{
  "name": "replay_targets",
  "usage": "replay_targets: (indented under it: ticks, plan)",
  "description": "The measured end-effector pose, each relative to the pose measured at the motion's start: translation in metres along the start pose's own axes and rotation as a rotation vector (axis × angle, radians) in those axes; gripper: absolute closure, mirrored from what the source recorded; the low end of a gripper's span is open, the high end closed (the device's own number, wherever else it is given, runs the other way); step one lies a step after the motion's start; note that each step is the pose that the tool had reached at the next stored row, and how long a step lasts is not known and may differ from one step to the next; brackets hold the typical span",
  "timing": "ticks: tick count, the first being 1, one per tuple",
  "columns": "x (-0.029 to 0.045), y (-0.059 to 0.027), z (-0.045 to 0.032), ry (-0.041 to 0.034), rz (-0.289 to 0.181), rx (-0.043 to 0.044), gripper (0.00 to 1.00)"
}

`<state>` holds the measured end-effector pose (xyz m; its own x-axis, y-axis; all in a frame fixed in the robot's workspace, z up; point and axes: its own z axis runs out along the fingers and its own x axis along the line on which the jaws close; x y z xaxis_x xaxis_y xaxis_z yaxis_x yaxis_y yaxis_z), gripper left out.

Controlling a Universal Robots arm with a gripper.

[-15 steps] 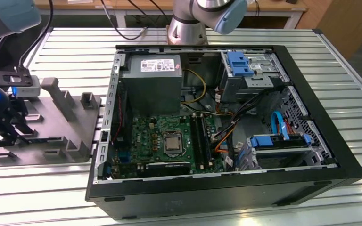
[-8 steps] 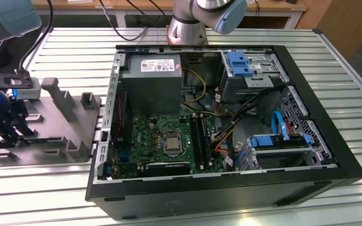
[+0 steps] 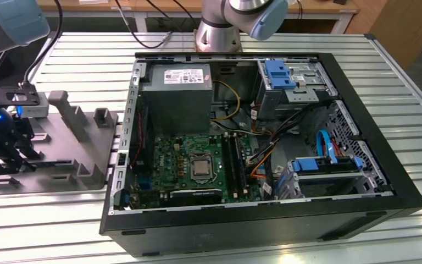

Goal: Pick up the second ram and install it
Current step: 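Pick up the second ram and move it above second insertion slot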

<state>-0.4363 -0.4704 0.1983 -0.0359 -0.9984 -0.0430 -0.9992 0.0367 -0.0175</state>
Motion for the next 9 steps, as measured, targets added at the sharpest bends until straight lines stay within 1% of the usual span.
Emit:
replay_targets:
  ticks: [5, 6, 9]
  plan:
    - [0.0, 0.0, 0.0001, 0.0, 0.0, 0.0, 0.66]
    - [0.0, 0.0, 0.0002, 0.0, 0.0, 0.0, 0.73]
    - [0.0, 0.0, 0.0003, 0.0, 0.0, 0.0001, 0.73]
